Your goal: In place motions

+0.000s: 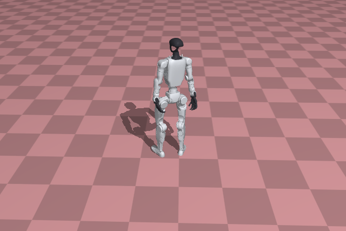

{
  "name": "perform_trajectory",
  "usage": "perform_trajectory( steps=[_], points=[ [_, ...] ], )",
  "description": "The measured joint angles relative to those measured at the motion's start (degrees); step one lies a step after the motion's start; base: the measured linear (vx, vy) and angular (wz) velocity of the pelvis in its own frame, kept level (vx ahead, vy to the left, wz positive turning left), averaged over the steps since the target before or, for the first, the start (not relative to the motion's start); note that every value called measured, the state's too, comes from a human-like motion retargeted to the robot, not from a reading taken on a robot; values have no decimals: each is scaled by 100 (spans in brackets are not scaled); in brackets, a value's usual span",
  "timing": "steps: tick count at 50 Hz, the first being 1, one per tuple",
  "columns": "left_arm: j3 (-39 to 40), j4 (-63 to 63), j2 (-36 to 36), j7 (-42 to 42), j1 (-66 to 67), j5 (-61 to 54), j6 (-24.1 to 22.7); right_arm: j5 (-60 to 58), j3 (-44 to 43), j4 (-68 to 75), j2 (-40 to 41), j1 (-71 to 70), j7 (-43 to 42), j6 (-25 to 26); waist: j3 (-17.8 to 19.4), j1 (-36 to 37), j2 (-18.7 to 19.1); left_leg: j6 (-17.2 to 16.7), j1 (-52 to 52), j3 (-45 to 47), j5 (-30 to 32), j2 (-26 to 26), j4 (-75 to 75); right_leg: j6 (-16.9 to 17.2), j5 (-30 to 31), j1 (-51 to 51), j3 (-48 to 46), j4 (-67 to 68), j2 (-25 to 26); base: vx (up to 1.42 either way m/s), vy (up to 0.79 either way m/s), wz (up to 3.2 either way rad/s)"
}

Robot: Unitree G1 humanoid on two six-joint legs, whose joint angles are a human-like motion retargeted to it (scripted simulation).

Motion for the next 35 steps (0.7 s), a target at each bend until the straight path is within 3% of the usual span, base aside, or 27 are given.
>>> perform_trajectory(
  steps=[10,15,25,35],
  points=[
    [216,40,117,-56,105,-28,87,-144,57,-19,-50,9,-32,42,-89,905,-46,-458,-769,-1227,570,-511,-1,275,-412,545,-1505,175,92,-19,30,207],
    [369,19,197,128,197,-146,96,-119,46,-191,-162,-127,9,38,119,1527,-48,-777,-858,-1555,816,-750,-76,404,-504,846,-2168,301,180,-32,21,183],
    [941,814,136,579,595,-695,248,-287,-202,-674,-180,-483,4,16,495,2856,-225,-777,-642,-1700,1034,-1429,-203,584,-465,1377,-2975,394,40,-15,12,104],
    [1882,814,-570,671,1324,-1258,561,-332,205,-1275,223,-622,-209,-433,523,2872,-216,-777,-618,-1807,938,-1386,-193,616,-509,1409,-2938,390,124,-1,1,8]
  ],
)
